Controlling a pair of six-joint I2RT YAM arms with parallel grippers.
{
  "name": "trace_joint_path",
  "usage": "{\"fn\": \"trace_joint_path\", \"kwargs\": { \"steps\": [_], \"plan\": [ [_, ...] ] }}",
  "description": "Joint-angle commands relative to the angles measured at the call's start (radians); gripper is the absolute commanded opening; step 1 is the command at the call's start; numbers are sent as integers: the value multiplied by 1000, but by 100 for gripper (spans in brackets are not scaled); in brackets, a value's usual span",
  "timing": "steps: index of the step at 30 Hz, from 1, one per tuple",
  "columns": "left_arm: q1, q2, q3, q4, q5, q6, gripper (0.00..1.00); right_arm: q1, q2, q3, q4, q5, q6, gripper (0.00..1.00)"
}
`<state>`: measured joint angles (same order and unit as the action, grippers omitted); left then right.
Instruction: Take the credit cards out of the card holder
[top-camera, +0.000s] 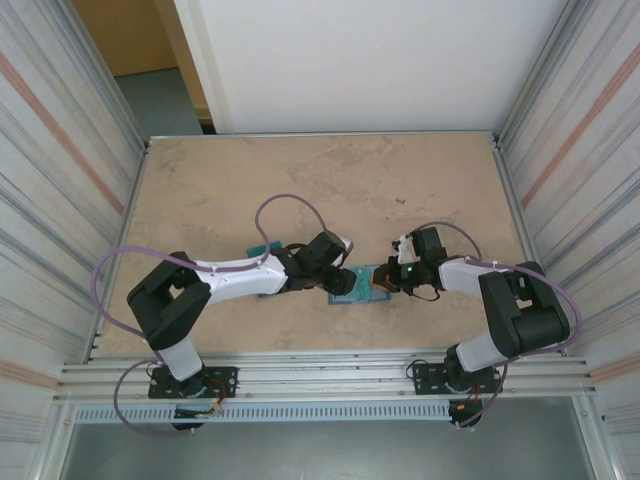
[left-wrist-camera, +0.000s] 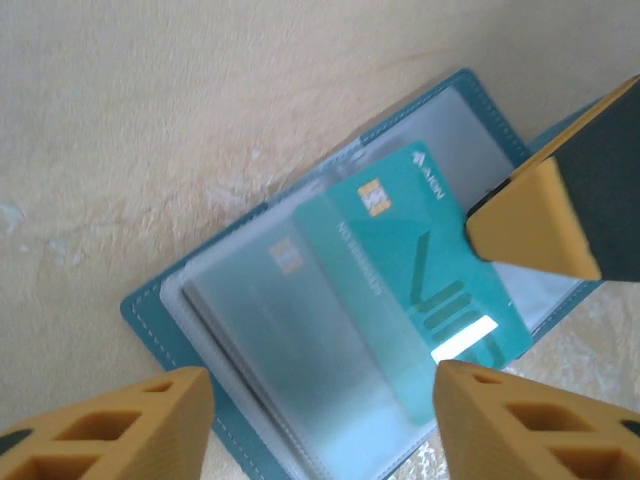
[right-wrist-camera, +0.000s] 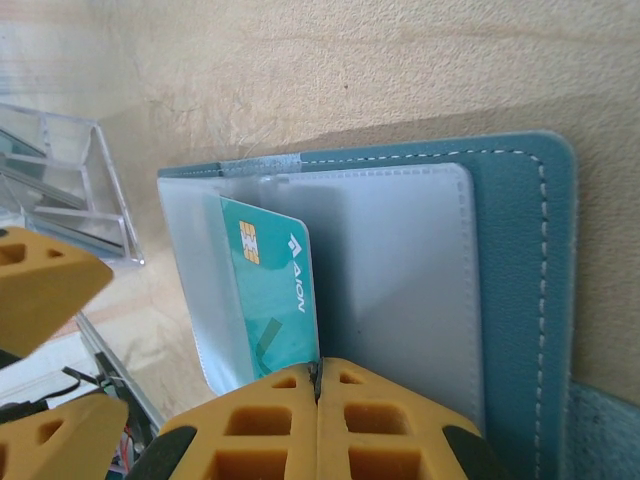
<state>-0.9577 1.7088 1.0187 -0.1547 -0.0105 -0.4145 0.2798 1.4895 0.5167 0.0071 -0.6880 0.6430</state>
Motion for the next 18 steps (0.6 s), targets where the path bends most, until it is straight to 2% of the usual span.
{"fn": "trace_joint_path", "kwargs": {
  "steps": [1,18],
  "plan": [
    [-6,20,37,-25,-40,38,64,-4,-14,15,2,-31,3,0],
    [-29,153,113,-137,-97,86,64,-4,-14,0,55,-56,40,0]
  ]
}}
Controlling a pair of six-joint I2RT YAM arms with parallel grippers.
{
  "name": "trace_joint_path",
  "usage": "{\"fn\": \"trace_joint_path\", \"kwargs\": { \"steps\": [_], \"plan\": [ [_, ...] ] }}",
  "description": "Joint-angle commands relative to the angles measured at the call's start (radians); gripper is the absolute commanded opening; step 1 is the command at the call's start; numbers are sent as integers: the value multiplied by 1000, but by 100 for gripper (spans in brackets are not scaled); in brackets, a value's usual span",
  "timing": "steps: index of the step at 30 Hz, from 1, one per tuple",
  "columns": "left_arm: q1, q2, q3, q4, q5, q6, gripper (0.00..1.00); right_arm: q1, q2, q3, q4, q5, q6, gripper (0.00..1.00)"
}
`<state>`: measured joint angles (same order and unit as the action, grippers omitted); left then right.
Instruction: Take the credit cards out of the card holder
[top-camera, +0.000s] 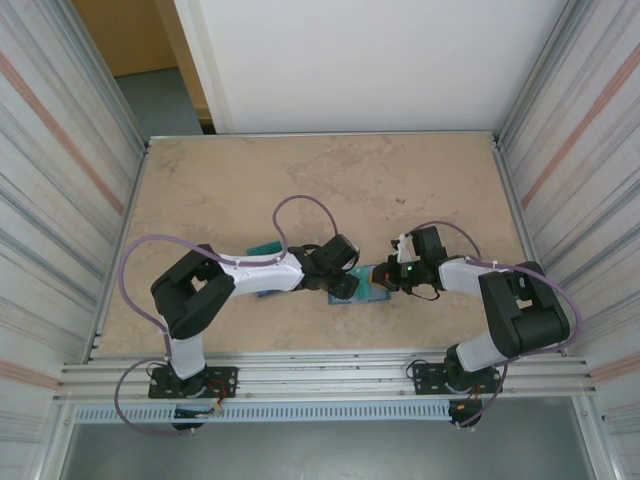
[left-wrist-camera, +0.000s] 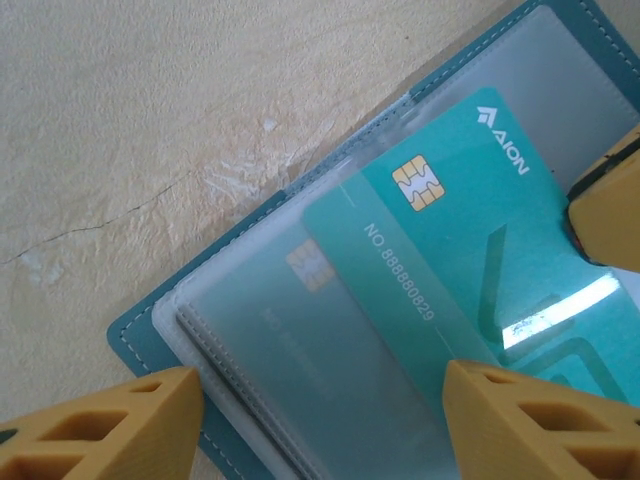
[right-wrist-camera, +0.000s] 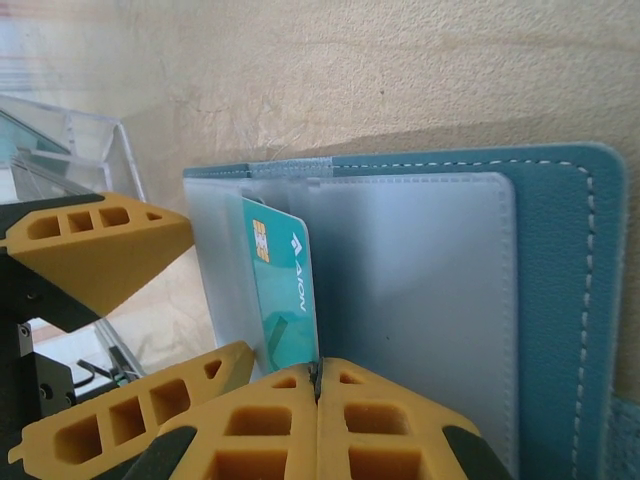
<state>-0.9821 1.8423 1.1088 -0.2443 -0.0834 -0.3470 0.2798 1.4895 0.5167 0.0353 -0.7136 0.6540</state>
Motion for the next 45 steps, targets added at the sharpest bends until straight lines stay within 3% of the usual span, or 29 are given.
{"fn": "trace_joint_path", "kwargs": {
  "steps": [1,10,16,20,22,27,36,45],
  "plan": [
    [-5,23,23,-50,-23,20,64,-4,-13,-5,42,-40,39,1],
    [-5,54,28,-62,13,12,51,-2,-2,-52,198,-105,113,13],
    [-4,63,37,-60,31,7,48,18,9,-70,249,-107,127,21],
    [-4,63,40,-63,40,5,48,28,27,-67,251,-93,126,19],
    [-4,58,38,-63,45,0,49,29,36,-65,245,-83,121,13],
    [-4,19,24,-64,43,-7,55,27,10,-18,81,-13,38,1],
    [6,-108,54,-125,10,1,62,13,-108,123,-264,127,-149,1],
    [57,-238,50,-138,46,24,71,16,-166,243,-439,138,-284,0]
  ]
}}
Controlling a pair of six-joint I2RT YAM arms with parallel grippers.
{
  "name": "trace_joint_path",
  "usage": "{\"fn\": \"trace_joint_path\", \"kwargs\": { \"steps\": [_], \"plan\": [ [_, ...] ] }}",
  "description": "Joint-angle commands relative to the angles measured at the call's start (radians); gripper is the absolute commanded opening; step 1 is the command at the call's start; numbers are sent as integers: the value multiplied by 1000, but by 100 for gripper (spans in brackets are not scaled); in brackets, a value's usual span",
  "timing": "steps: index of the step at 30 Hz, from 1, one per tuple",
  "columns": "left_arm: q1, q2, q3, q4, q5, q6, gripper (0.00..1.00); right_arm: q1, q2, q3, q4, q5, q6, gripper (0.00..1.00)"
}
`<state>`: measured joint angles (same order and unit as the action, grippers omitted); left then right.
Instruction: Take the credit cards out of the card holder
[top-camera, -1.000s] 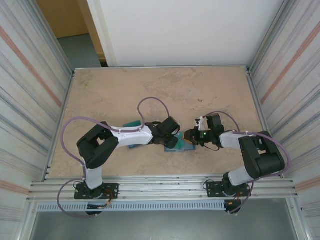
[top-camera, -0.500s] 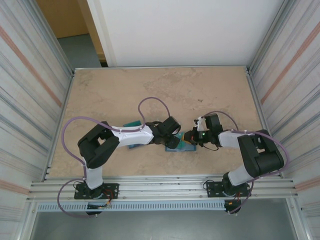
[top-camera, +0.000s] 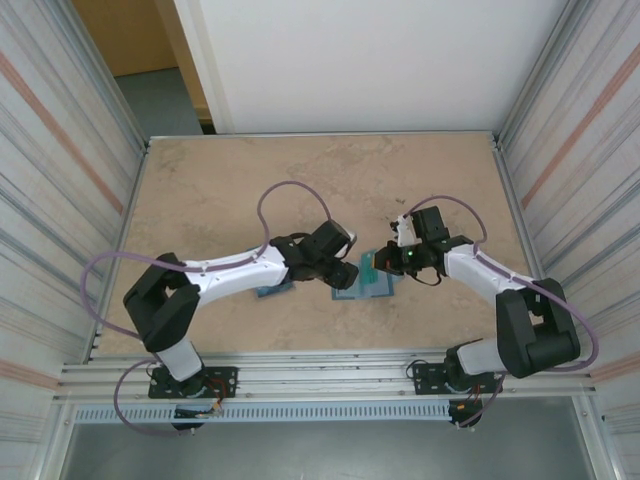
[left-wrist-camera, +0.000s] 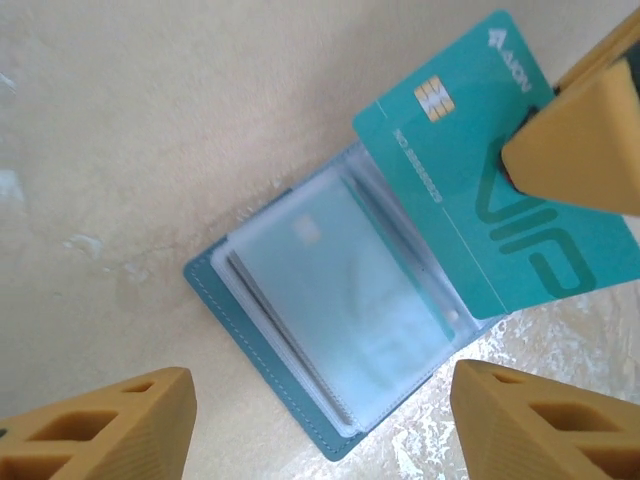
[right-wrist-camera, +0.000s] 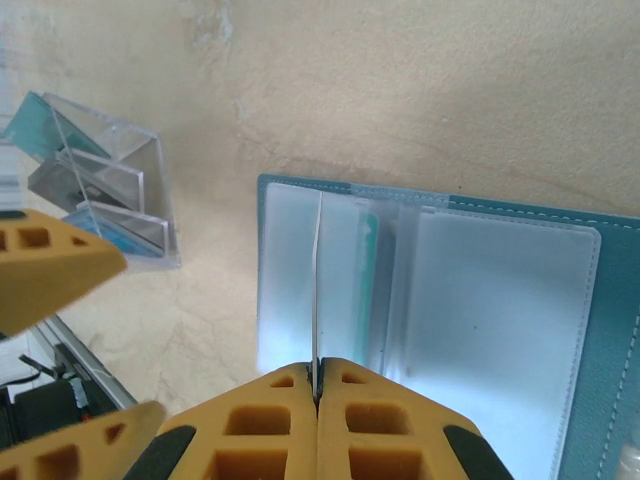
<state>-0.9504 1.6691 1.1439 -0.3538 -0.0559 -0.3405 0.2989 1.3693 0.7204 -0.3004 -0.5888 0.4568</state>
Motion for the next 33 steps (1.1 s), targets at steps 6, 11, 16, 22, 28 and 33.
{"fn": "trace_joint_path", "kwargs": {
  "steps": [6,11,16,22,28,33],
  "plan": [
    [130,-181,-18,22,194,154,79,41,-150,74,-124,-59,-199,0],
    [220,-232,-18,43,449,279,80,117,-188,124,-149,-91,-286,0],
    [261,-249,-15,54,634,380,80,175,-179,169,-139,-163,-333,0],
    [269,-257,-18,-10,734,476,67,201,-178,189,-122,-223,-360,0],
    [275,-257,-23,-45,796,514,53,203,-198,198,-131,-265,-382,0],
    [275,-238,-8,-62,852,528,36,203,-212,203,-132,-277,-392,0]
  ]
}}
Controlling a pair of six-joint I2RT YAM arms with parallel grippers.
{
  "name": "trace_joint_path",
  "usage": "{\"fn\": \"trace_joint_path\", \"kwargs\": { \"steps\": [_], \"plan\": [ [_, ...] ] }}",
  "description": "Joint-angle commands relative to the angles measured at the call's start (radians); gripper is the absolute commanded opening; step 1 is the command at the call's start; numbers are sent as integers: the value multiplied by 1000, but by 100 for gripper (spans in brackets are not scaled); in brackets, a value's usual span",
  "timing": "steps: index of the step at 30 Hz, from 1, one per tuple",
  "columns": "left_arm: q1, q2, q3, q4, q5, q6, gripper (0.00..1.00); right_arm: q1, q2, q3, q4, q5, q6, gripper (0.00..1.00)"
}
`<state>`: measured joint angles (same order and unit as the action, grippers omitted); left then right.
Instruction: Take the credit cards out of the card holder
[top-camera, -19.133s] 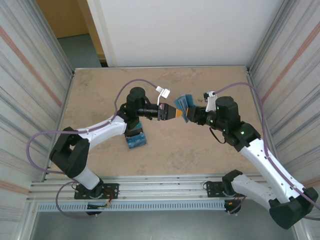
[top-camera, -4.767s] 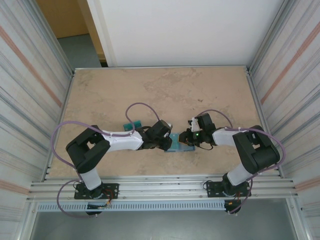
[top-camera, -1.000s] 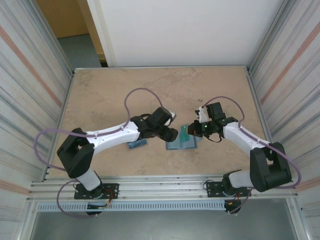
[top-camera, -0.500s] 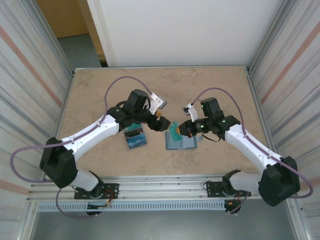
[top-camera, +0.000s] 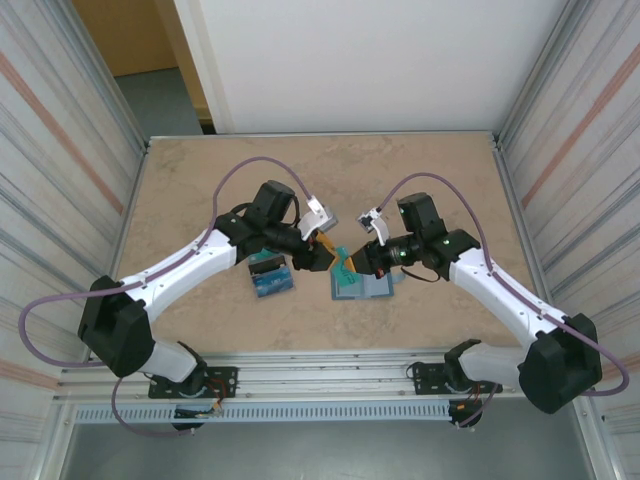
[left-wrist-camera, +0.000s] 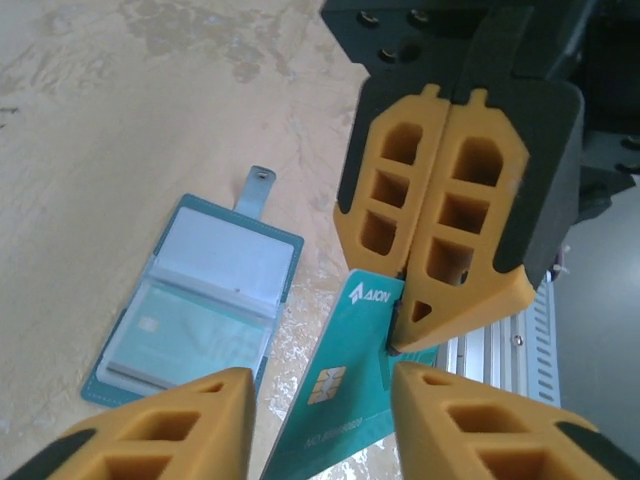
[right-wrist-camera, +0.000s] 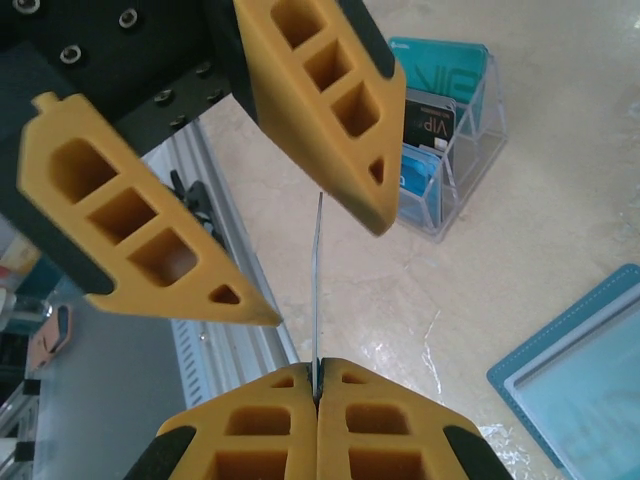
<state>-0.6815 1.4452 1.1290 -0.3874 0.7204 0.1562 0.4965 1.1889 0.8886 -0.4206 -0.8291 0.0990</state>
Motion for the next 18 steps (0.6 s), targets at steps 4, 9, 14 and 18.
{"fn": "trace_joint_path", "kwargs": {
  "steps": [4,9,14,18],
  "plan": [
    [7,-2,14,-31,105,27,18,5,-33,41,-12,-28,-36,0],
    [7,-2,8,-16,123,11,0,4,-43,40,-9,-3,-33,1],
    [7,-40,-21,37,91,-30,0,-7,-109,-5,48,113,13,24],
    [11,-112,-88,134,-4,-98,0,-53,-191,-66,126,176,88,41]
  ]
}}
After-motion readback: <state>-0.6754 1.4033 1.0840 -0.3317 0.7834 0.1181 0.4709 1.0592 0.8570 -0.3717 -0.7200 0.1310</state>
